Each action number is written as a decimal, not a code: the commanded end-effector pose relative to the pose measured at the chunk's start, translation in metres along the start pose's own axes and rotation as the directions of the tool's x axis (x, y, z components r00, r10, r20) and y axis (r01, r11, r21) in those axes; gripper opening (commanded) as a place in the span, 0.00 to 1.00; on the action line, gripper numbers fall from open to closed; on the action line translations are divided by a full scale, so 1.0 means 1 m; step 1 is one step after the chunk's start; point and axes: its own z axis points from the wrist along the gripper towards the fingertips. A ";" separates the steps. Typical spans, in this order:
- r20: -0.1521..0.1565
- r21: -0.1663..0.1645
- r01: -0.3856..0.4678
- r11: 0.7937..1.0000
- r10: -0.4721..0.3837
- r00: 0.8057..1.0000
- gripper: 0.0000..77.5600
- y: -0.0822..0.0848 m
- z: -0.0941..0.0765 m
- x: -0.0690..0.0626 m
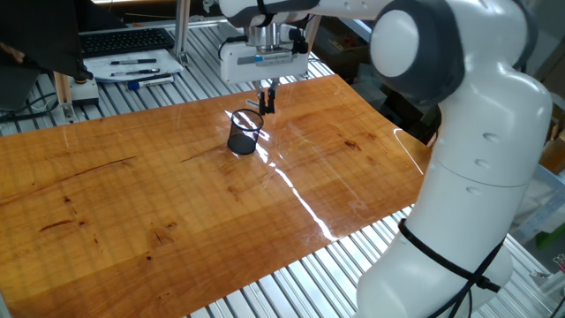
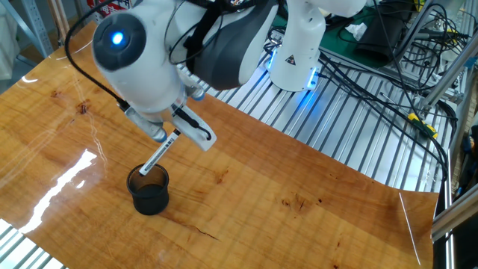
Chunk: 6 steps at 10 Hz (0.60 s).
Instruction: Put the pen into the pen holder
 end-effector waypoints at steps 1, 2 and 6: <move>-0.063 0.013 -0.035 0.999 0.036 0.997 0.04 0.001 0.006 -0.004; -0.082 0.013 -0.028 1.000 0.029 0.996 0.04 -0.002 0.009 -0.007; -0.106 0.009 -0.019 1.000 0.020 0.994 0.04 0.000 0.016 -0.011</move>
